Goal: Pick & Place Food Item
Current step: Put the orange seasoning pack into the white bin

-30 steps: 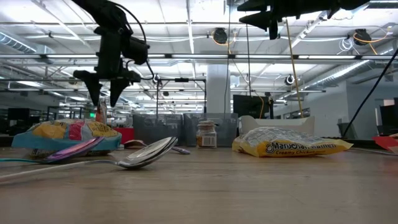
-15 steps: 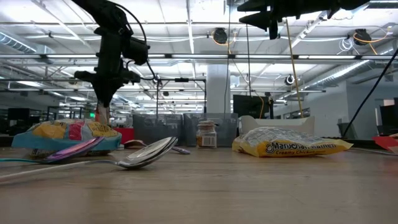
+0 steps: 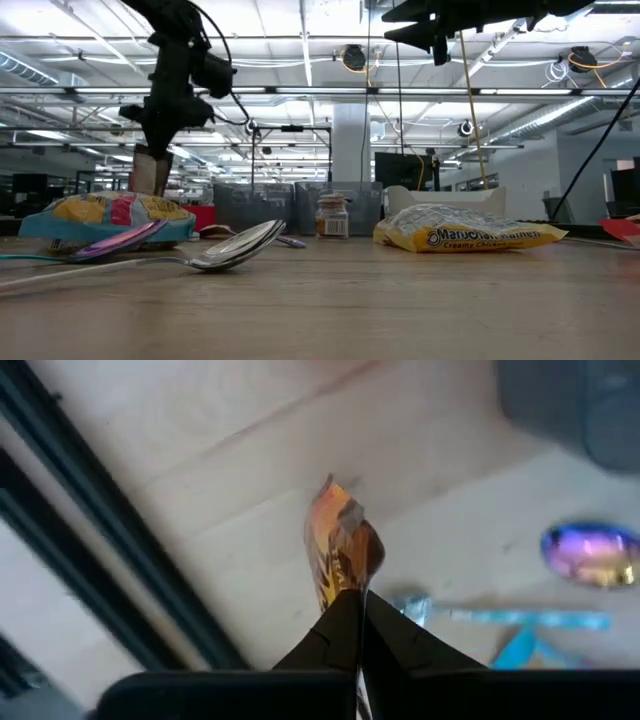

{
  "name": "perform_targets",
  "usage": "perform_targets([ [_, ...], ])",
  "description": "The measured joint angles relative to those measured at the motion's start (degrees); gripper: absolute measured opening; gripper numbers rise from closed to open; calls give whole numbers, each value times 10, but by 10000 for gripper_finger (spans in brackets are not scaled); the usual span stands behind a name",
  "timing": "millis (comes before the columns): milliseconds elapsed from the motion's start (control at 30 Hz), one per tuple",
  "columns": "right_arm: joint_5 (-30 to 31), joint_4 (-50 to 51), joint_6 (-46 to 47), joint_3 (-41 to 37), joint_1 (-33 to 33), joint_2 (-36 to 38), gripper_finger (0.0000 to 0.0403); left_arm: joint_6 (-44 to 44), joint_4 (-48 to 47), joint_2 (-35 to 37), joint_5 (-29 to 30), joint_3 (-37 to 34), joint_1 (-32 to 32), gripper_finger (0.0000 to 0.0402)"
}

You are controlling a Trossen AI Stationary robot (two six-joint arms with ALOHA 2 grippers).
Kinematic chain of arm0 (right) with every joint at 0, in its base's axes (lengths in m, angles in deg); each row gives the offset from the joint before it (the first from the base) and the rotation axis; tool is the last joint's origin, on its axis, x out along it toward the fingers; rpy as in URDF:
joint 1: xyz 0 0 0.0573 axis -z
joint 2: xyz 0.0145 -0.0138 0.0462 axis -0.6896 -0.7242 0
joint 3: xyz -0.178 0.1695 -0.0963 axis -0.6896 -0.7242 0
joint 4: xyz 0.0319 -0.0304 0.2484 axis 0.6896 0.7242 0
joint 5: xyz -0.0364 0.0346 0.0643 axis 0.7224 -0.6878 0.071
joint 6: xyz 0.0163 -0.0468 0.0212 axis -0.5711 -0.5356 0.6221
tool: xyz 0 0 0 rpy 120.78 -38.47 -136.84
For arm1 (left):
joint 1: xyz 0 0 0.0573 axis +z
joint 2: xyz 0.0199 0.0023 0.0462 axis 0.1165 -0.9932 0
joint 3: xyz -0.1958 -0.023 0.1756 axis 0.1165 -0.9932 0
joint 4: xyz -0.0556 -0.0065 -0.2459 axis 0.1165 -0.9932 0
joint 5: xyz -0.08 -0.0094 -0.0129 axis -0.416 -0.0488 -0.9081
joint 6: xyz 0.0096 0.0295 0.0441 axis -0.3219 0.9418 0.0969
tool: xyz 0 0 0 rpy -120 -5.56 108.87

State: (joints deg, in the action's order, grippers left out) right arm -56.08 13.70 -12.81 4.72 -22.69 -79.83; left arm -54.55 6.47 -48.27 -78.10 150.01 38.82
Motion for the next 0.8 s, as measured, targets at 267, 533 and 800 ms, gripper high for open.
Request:
perform_targets([
  [267,1,-16,-4,0,0,0,155,79,-82,0,-3,148,3,3],
  [533,1,-48,-4,0,0,0,155,171,-83,1,-21,338,-2,3],
  [800,-1,-83,-18,0,2,0,155,229,-83,1,-71,448,-15,3],
])
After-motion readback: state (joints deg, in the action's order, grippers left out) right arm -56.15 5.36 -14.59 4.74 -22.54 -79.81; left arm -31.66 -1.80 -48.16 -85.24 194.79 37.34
